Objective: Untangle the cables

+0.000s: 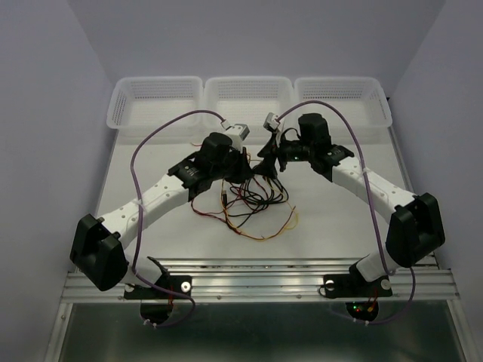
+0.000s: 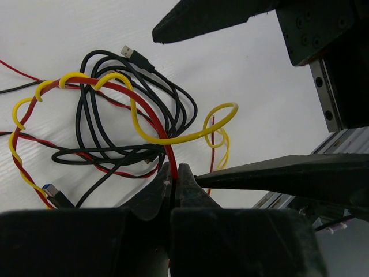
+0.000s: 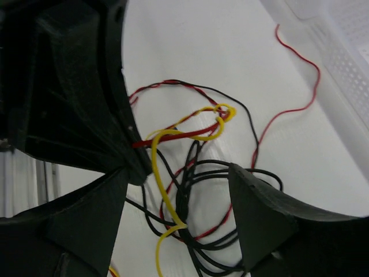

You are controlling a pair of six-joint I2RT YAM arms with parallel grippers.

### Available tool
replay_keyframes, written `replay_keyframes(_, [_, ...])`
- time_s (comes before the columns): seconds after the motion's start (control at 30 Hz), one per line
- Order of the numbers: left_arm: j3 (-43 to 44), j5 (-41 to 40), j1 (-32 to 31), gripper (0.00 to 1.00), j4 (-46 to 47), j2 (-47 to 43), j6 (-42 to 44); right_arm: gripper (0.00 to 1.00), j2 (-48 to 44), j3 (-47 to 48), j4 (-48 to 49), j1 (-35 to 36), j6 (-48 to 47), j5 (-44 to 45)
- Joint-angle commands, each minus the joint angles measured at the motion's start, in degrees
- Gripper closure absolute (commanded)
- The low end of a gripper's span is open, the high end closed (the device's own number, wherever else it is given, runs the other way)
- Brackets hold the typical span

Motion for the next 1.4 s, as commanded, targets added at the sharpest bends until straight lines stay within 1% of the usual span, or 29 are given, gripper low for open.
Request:
replay_keyframes(0.0, [-0.7,1.5,-0.6,1.0,2.4,-0.4,-0.2,0.46,-0.2,2.5,1.9,1.4,0.1,2.1])
replay_keyframes(0.03, [-0.7,1.3,-0.6,1.0,2.4,-0.4,-0.2,0.63,-0.2,2.4,2.6,1.4,0.4,2.7])
replay_keyframes(0.07, [-0.7,1.2,-0.6,1.0,2.4,-0.7,-0.2,0.99,-0.4,1.7,2.9,1.4,2.5,3.6])
replay_keyframes(0.1, [-0.8,1.0,-0.6,1.0,2.4,-0.8,-0.3,0.99,-1.1,1.2,5.0,1.4,3.4,6.4])
replay_keyframes(0.17, [-1.1,0.2,-0.6,1.0,2.2,-1.2,-0.8,0.99,-2.0,0.3,5.8,1.4,7.7,9.3])
replay_keyframes(0.2, [-0.9,-1.7,-0.6,1.0,1.6,-1.4,-1.5,0.99,-2.5,-0.6,9.7,1.4,10.5,16.1])
replay_keyframes(0.23, [-0.8,-2.9,-0.6,1.0,1.0,-1.6,-1.8,0.99,-3.1,-1.0,10.9,1.4,12.8,21.9])
replay_keyframes(0.27, [-0.6,-4.1,-0.6,1.0,-0.3,-2.4,-2.0,0.99,-4.0,-1.0,11.2,1.4,19.6,27.8])
replay_keyframes(0.3, [-0.1,-7.6,-0.6,1.0,-1.1,-2.9,-2.4,0.99,-4.4,0.0,10.7,1.4,22.0,44.2])
replay_keyframes(0.33, [0.3,-9.6,-0.6,1.0,-1.9,-3.4,-3.0,0.99,-4.4,0.8,9.8,1.4,22.8,52.6])
replay_keyframes(0.37, [1.0,-11.7,-0.3,1.0,-3.1,-4.4,-3.7,0.99,-4.6,1.1,9.3,1.4,23.4,58.9])
replay_keyframes(0.4, [1.7,-16.8,-0.1,1.0,-5.4,-4.9,-4.3,0.99,-4.8,1.4,9.1,1.4,23.5,69.0])
replay_keyframes(0.47, [3.8,-20.2,1.1,1.0,-7.5,-6.1,-6.1,0.99,-5.4,2.5,7.8,0.7,25.3,74.3])
replay_keyframes(0.5, [4.4,-21.6,3.4,1.0,-9.4,-6.5,-6.8,0.99,-5.9,3.0,7.1,-0.5,26.1,76.2])
replay_keyframes(0.57, [6.0,-23.5,7.0,1.0,-10.9,-8.2,-7.8,0.99,-6.9,3.8,6.6,-2.2,28.5,76.8])
replay_keyframes(0.6, [6.1,-23.8,9.6,1.0,-11.2,-9.0,-8.5,0.99,-7.6,4.1,4.9,-4.8,29.6,76.6])
replay_keyframes(0.63, [6.1,-23.8,15.1,1.0,-11.3,-9.9,-8.9,0.99,-9.0,4.5,3.5,-6.4,30.3,76.1])
replay_keyframes(0.67, [6.4,-23.1,18.2,1.0,-11.3,-11.4,-9.0,0.99,-9.8,5.0,3.2,-7.8,30.4,75.5])
replay_keyframes(0.7, [6.6,-22.2,21.0,1.0,-11.4,-12.2,-9.3,0.99,-11.3,5.9,2.5,-11.0,31.0,74.5])
replay_keyframes(0.73, [7.5,-22.3,25.7,1.0,-11.5,-12.9,-9.1,0.99,-11.9,6.5,2.1,-12.5,30.8,74.0])
replay_keyframes(0.8, [8.9,-23.2,29.2,1.0,-12.2,-14.5,-9.1,0.99,-13.0,9.4,1.3,-14.7,29.7,73.9])
replay_keyframes(0.83, [10.2,-21.9,32.0,1.0,-12.2,-15.0,-8.7,0.99,-13.9,10.3,0.7,-15.6,29.0,74.6])
replay_keyframes(0.9, [11.2,-19.2,33.8,1.0,-11.7,-15.6,-8.5,0.99,-14.5,13.2,-0.1,-16.4,27.8,75.4])
replay_keyframes(1.0, [12.8,-18.6,35.4,1.0,-12.3,-15.1,-8.3,0.99,-16.0,15.4,-0.6,-17.0,26.8,75.8])
replay_keyframes(1.13, [12.0,-19.4,37.2,1.0,-13.2,-14.3,-8.8,0.99,-16.7,15.2,-1.2,-17.7,25.7,77.7])
replay_keyframes(1.23, [10.5,-18.8,40.1,1.0,-13.6,-14.1,-9.2,0.99,-16.7,14.0,-1.4,-18.3,25.9,78.1])
replay_keyframes(1.3, [10.1,-18.4,43.8,1.0,-14.1,-13.7,-9.4,0.99,-16.5,13.1,-1.8,-20.7,26.4,77.8])
replay_keyframes(1.33, [9.4,-16.7,47.1,1.0,-14.2,-13.7,-9.6,0.99,-16.2,12.8,-2.4,-21.6,26.7,76.9])
replay_keyframes(1.37, [9.0,-15.5,48.8,1.0,-14.1,-13.6,-9.6,0.99,-15.9,12.4,-2.7,-22.7,27.5,76.3])
